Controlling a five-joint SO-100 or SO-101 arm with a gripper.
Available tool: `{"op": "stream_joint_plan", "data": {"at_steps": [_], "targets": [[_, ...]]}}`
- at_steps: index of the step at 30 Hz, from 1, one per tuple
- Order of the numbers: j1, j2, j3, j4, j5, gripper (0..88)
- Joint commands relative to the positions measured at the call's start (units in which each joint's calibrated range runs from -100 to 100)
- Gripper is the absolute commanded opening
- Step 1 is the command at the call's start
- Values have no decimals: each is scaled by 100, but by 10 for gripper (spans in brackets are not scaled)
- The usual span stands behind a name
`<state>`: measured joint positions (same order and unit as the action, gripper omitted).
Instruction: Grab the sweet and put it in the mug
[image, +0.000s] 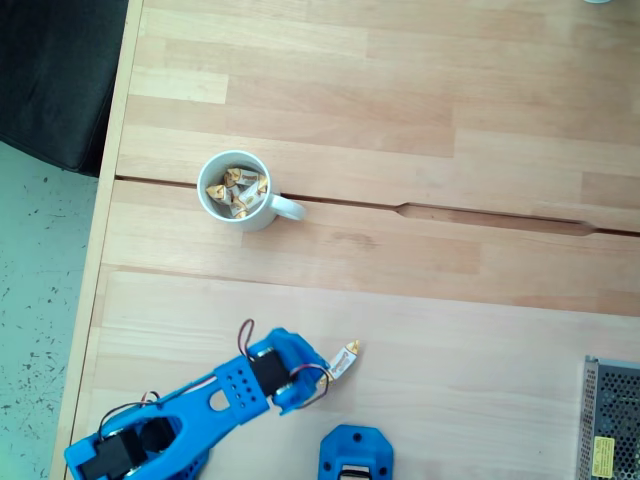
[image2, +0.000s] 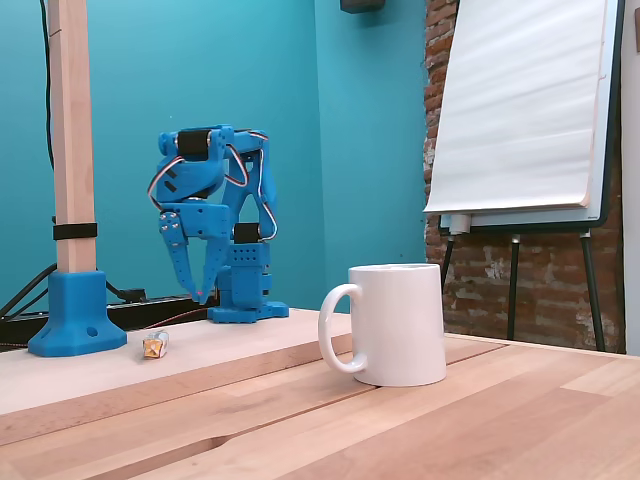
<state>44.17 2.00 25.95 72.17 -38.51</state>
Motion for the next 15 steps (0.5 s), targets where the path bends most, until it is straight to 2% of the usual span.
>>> {"op": "stream_joint_plan", "data": {"at_steps": [1, 15], "targets": [[260, -45, -312, -48, -5, 0], [376, 411, -820, -112, -15, 0]]}}
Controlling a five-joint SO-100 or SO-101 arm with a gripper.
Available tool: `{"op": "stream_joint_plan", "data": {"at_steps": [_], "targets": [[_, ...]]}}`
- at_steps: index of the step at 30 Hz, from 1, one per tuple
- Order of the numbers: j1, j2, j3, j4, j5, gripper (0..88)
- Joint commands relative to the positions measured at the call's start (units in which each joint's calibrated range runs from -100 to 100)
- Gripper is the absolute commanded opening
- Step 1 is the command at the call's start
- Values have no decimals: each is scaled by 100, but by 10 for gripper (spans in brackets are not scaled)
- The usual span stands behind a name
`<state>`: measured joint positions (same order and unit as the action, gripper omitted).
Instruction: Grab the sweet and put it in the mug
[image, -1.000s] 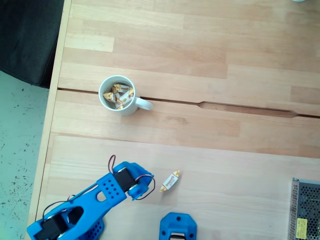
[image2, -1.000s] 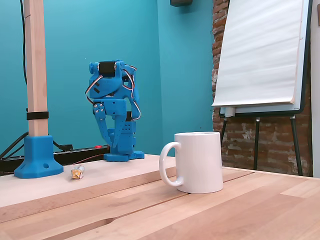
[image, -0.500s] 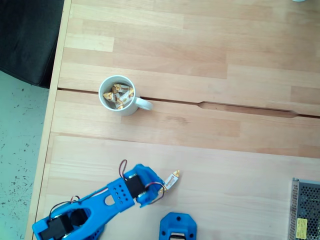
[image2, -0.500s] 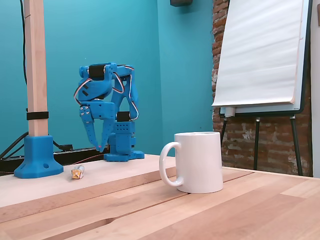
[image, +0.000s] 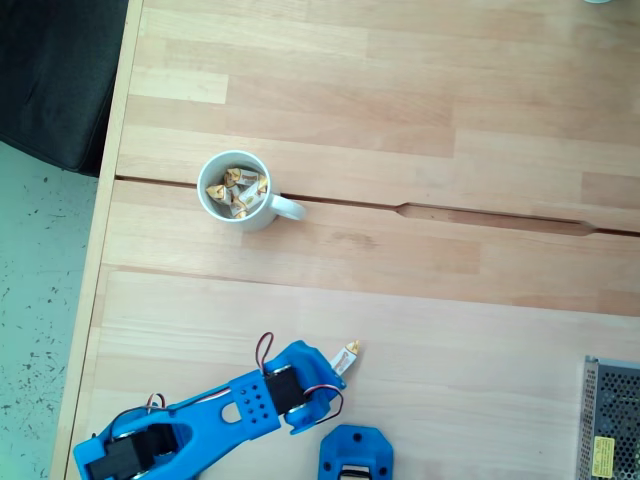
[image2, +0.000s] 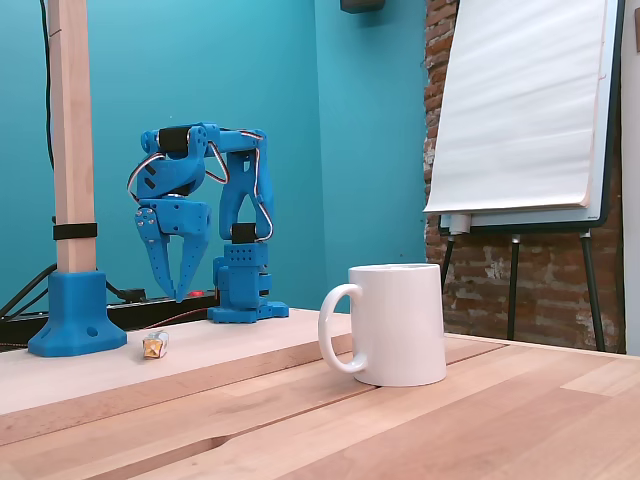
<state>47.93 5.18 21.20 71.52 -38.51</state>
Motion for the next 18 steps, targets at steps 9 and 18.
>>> {"op": "stream_joint_plan", "data": {"at_steps": [9, 18], "targets": [[0, 894, -978, -23, -15, 0], [43, 1315, -1139, -39, -15, 0]]}}
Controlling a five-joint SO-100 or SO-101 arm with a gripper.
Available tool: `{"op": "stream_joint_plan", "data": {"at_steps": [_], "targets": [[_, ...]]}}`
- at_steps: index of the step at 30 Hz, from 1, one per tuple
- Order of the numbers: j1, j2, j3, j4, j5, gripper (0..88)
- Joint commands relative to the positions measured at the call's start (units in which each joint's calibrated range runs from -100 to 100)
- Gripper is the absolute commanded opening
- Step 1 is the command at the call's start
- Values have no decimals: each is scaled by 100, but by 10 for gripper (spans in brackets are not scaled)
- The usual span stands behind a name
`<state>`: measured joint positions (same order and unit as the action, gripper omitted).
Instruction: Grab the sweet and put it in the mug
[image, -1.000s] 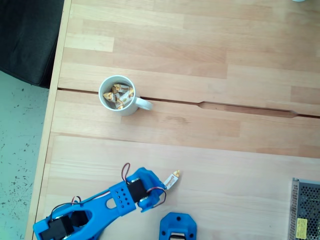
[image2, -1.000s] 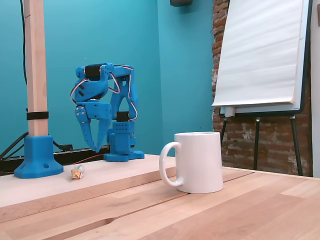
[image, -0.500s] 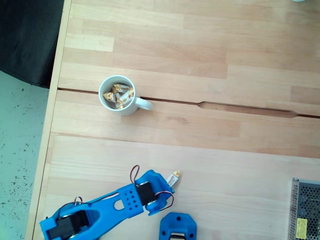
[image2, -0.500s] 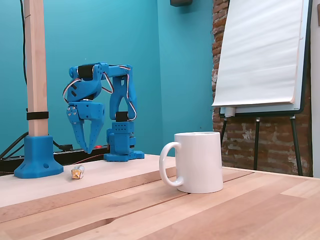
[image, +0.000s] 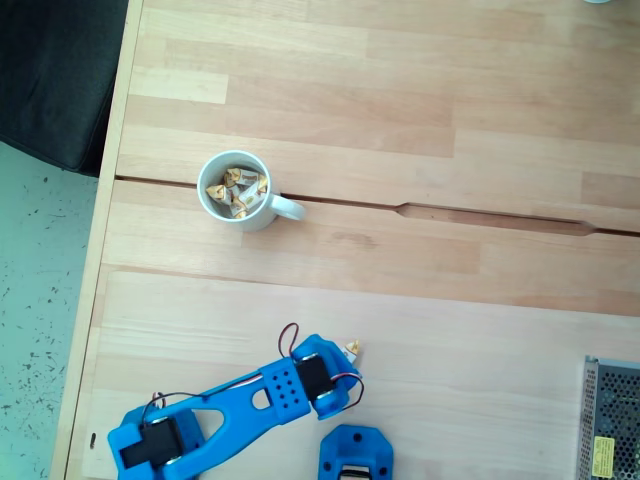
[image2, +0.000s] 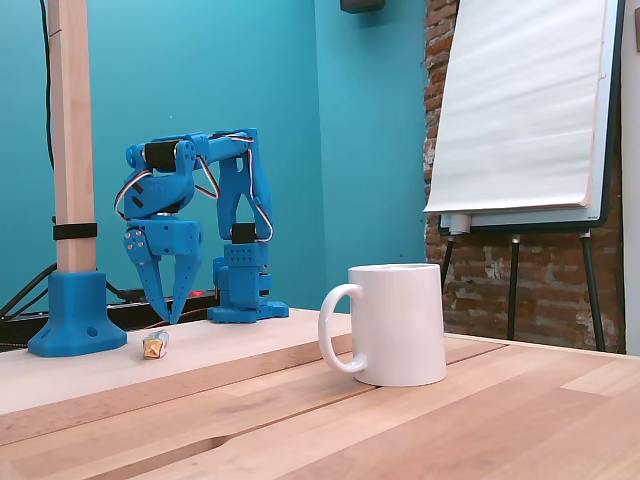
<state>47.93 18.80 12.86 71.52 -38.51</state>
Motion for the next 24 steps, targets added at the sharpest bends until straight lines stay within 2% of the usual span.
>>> {"op": "stream_joint_plan", "data": {"at_steps": [1, 6, 14, 24], "targets": [[51, -47, -305, -39, -10, 0], [65, -47, -305, -39, -49, 2], [43, 13, -314, -47, -49, 141], [7, 22, -323, -47, -24, 211]]}}
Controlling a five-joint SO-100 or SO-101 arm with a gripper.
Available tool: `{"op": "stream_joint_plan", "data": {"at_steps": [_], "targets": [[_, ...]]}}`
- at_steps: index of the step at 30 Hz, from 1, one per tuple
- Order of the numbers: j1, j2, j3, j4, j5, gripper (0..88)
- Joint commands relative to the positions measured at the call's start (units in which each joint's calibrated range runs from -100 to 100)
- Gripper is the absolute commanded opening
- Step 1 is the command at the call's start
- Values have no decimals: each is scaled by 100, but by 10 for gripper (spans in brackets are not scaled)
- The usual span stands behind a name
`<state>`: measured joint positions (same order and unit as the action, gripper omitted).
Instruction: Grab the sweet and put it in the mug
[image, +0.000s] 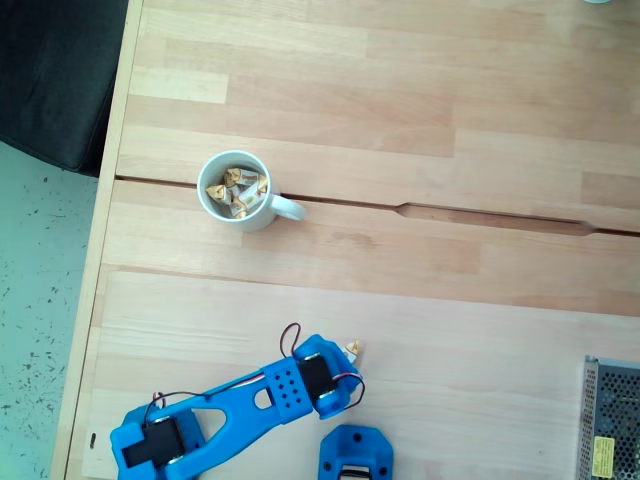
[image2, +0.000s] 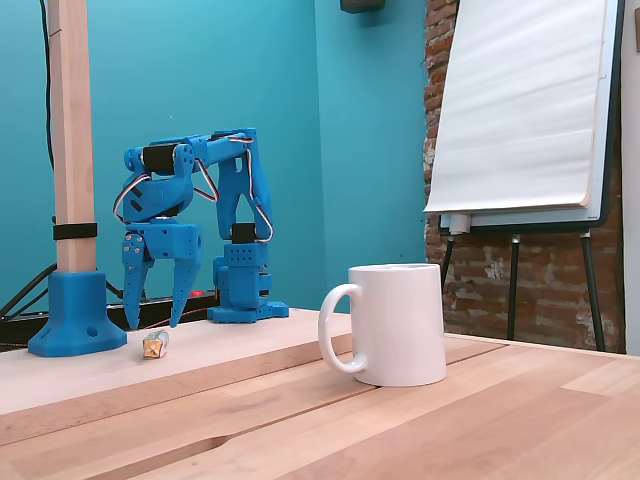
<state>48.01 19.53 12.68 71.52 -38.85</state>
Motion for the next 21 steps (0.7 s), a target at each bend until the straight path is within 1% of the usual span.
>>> {"op": "stream_joint_plan", "data": {"at_steps": [1, 5, 9, 11, 15, 21], "targets": [[-8, -51, -314, -55, 20, 214], [-15, 35, -412, -55, 29, 224], [-15, 500, -822, -217, 34, 232], [-15, 612, -965, -192, 39, 224], [-15, 689, -992, -152, 147, 222], [-15, 836, -983, -112, 171, 221]]}}
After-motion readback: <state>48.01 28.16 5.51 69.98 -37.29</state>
